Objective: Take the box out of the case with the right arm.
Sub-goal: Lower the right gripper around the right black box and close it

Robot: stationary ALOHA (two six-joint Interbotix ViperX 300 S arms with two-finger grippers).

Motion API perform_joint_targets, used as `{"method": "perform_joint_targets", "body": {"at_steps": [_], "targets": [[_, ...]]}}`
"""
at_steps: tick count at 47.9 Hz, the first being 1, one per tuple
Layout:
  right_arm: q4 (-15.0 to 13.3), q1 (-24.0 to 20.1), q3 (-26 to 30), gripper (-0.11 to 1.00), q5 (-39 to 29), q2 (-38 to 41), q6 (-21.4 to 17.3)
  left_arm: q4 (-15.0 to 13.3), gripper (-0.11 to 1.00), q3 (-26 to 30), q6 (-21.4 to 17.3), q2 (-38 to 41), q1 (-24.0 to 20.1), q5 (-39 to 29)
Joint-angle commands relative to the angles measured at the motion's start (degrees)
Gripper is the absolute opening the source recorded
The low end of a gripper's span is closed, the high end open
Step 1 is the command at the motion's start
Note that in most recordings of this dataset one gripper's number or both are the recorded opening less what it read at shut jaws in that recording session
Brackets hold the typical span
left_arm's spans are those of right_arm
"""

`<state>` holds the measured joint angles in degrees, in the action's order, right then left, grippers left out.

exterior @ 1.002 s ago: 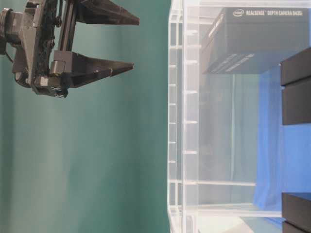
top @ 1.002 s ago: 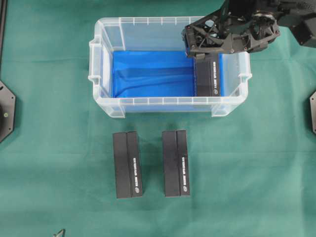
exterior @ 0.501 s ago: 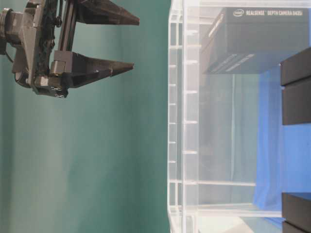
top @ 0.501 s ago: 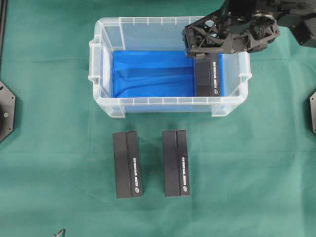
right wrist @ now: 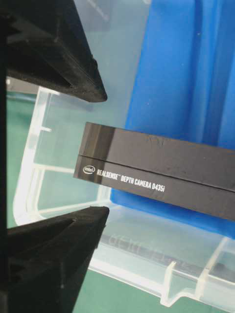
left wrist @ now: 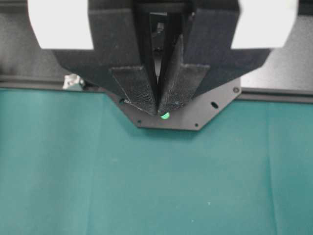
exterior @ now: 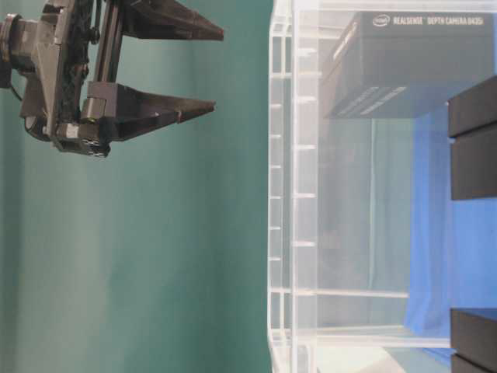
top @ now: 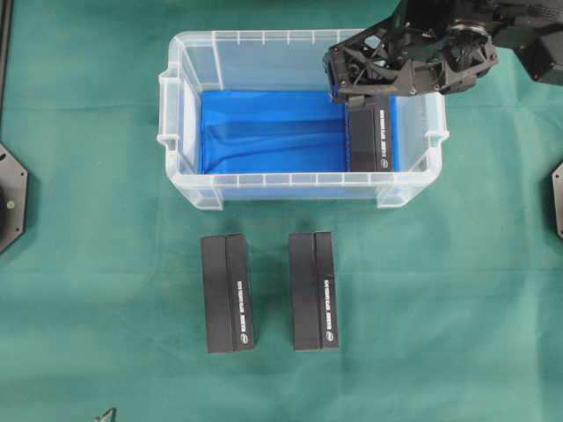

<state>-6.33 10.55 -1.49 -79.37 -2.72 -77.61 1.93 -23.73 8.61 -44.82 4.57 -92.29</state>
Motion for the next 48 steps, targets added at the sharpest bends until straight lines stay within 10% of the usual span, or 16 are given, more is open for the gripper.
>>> {"method": "perform_joint_targets", "body": {"at_steps": [1,48], "targets": [[-0.09,0.09,1.23,0.87,0.18,-0.70,0.18,0.18,0.00,0.62,0.00,0.26,0.18,0.18],[-1.05,0.44,-5.27,0.88,6.50,1.41,-1.14,0.18,0.00,0.62,0.00,0.44,0.18,0.26]]}}
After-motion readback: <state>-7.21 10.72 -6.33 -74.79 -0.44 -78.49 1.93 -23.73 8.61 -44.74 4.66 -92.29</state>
